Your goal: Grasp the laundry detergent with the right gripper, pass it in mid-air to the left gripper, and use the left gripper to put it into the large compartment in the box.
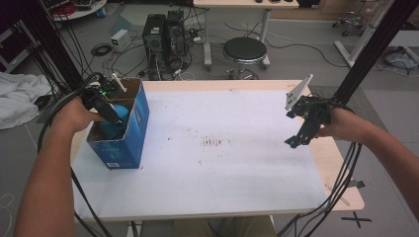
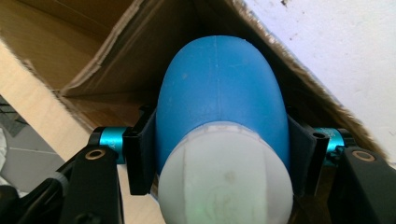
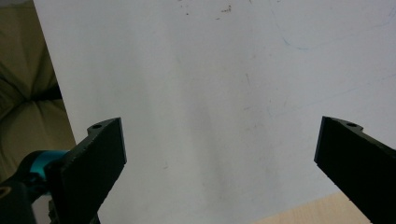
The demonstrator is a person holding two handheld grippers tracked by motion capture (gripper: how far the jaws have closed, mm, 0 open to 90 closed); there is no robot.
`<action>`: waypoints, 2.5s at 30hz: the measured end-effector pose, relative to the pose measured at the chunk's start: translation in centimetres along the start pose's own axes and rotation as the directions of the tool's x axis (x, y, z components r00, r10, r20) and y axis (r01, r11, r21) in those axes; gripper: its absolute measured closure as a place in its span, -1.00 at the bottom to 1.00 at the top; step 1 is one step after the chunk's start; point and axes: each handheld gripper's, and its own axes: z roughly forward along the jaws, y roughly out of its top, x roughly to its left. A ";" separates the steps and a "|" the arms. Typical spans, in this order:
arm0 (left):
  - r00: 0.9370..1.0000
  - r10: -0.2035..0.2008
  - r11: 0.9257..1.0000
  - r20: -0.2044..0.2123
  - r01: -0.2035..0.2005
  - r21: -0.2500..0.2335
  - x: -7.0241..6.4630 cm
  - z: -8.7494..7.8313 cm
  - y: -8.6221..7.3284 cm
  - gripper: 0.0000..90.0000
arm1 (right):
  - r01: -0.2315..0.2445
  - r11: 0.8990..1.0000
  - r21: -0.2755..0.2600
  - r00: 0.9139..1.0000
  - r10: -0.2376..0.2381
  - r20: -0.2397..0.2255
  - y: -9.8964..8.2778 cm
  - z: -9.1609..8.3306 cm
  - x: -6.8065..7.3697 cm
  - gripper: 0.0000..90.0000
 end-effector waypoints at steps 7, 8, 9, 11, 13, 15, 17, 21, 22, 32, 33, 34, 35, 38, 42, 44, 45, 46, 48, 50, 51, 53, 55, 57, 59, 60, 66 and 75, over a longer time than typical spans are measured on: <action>1.000 0.003 1.000 0.010 -0.003 0.017 0.2 1.4 -0.3 -0.15 | -0.007 1.000 0.002 1.000 0.007 -0.008 0.0 0.3 -0.1 -0.98; 1.000 0.003 1.000 0.011 -0.003 0.016 0.2 1.5 -0.3 -0.15 | -0.010 1.000 0.002 1.000 0.010 -0.007 0.0 0.3 -0.1 -0.97; 1.000 0.000 1.000 0.012 0.000 0.013 0.2 1.6 -0.3 -0.15 | -0.006 1.000 0.000 1.000 0.006 -0.007 0.0 0.4 -0.1 -0.98; 1.000 -0.006 1.000 0.012 0.006 0.006 0.2 1.6 -0.3 -0.15 | -0.008 1.000 0.001 1.000 0.008 -0.007 0.0 0.4 -0.1 -0.98; 1.000 -0.005 1.000 0.011 0.005 0.010 0.2 1.6 -0.2 -0.15 | -0.010 1.000 0.000 1.000 0.010 -0.008 -0.1 0.5 -0.2 -0.97; 1.000 -0.006 1.000 0.012 0.005 0.014 0.3 1.6 -0.2 -0.16 | -0.010 1.000 -0.003 1.000 0.010 -0.009 -0.1 0.5 -0.2 -0.97; 1.000 -0.009 1.000 0.013 0.009 0.015 0.3 1.7 -0.2 -0.16 | -0.010 1.000 -0.002 1.000 0.010 -0.009 0.0 0.4 -0.2 -0.98; 1.000 -0.021 1.000 0.000 0.021 0.009 0.4 1.5 -0.3 -0.16 | -0.010 1.000 -0.002 1.000 0.010 -0.006 -0.1 0.4 -0.1 -0.98; 1.000 -0.030 1.000 -0.004 0.030 -0.001 0.4 1.4 -0.3 -0.21 | -0.008 1.000 -0.002 1.000 0.008 -0.006 -0.2 0.4 -0.1 -0.97; 0.997 -0.075 0.994 -0.012 0.074 -0.079 0.7 -2.0 -1.2 -0.38 | -0.002 1.000 -0.008 1.000 0.002 -0.006 -0.1 0.1 0.2 -0.98; 0.997 -0.083 0.993 -0.010 0.082 -0.091 0.7 -2.3 -1.4 -0.38 | -0.004 1.000 -0.007 1.000 0.004 -0.004 -0.1 0.1 0.3 -0.97; 0.996 -0.090 0.991 -0.011 0.089 -0.102 0.8 -2.7 -1.5 -0.39 | -0.002 1.000 -0.010 1.000 0.002 -0.004 -0.1 0.0 0.4 -0.97; 0.995 -0.098 0.989 -0.010 0.096 -0.112 0.8 -3.0 -1.6 -0.39 | -0.005 1.000 -0.013 1.000 0.005 -0.002 -0.1 0.0 0.4 -0.97; 0.994 -0.109 0.986 -0.003 0.107 -0.126 0.5 -4.2 -1.9 -0.50 | -0.004 1.000 -0.018 1.000 0.004 0.001 -0.1 -0.3 0.6 -0.98; 0.995 -0.098 0.983 0.001 0.097 -0.159 -0.2 -5.8 -1.9 -0.50 | -0.010 1.000 -0.019 1.000 0.010 0.004 -0.3 -0.5 0.7 -0.98; 0.995 -0.096 0.981 -0.002 0.094 -0.171 -0.6 -6.6 -1.7 -0.50 | -0.012 1.000 -0.022 1.000 0.013 0.005 -0.3 -0.6 0.8 -0.98; 0.996 -0.091 0.981 0.000 0.089 -0.171 -0.8 -6.9 -1.6 -0.50 | -0.018 1.000 -0.024 1.000 0.018 0.008 -0.3 -0.7 0.9 -0.98; 0.996 -0.084 0.981 0.000 0.083 -0.173 -1.0 -7.1 -1.5 -0.50 | -0.012 1.000 -0.027 1.000 0.012 0.007 -0.3 -0.7 0.9 -0.98; 0.998 -0.068 0.979 -0.002 0.066 -0.195 -1.6 -7.6 -1.2 -0.50 | -0.009 1.000 -0.029 1.000 0.009 0.011 -0.3 -0.8 1.0 -0.98; 0.998 -0.056 0.976 0.005 0.056 -0.212 -2.1 -8.0 -0.9 -0.50 | -0.010 0.999 -0.032 1.000 0.011 0.013 -0.2 -0.9 1.1 -0.98; 0.999 -0.046 0.975 0.012 0.048 -0.218 -2.5 -8.2 -0.7 -0.50 | -0.010 0.999 -0.036 1.000 0.011 0.017 -0.2 -1.0 1.2 -0.98; 0.999 -0.019 0.974 0.027 0.025 -0.226 -3.0 -8.4 -0.3 -0.50 | -0.011 0.999 -0.038 1.000 0.011 0.016 -0.1 -1.0 1.3 -0.98; 0.999 0.014 0.970 0.044 -0.003 -0.242 -3.6 -8.5 0.2 -0.50 | -0.014 0.999 -0.040 1.000 0.015 0.020 -0.1 -1.1 1.4 -0.97; 0.997 0.040 0.966 0.071 -0.020 -0.257 -4.4 -8.4 0.7 -0.50 | -0.009 0.999 -0.045 1.000 0.010 0.024 0.0 -1.3 1.5 -0.98; 0.991 0.081 0.964 0.104 -0.051 -0.260 -5.1 -8.0 1.3 -0.50 | -0.007 0.999 -0.050 1.000 0.009 0.027 0.1 -1.4 1.7 -0.98; 0.988 0.104 0.964 0.112 -0.073 -0.255 -5.5 -7.7 1.7 -0.50 | -0.009 0.999 -0.051 1.000 0.011 0.030 0.1 -1.4 1.7 -0.98; 0.968 0.213 0.957 0.131 -0.180 -0.227 -8.6 -6.0 4.2 -0.50 | -0.011 0.998 -0.055 0.999 0.013 0.033 0.1 -1.5 1.9 -0.98; 0.906 0.385 0.911 0.174 -0.344 -0.226 -13.3 -4.6 7.7 -0.70 | -0.019 0.998 -0.055 0.999 0.021 0.034 0.1 -1.2 1.8 -0.98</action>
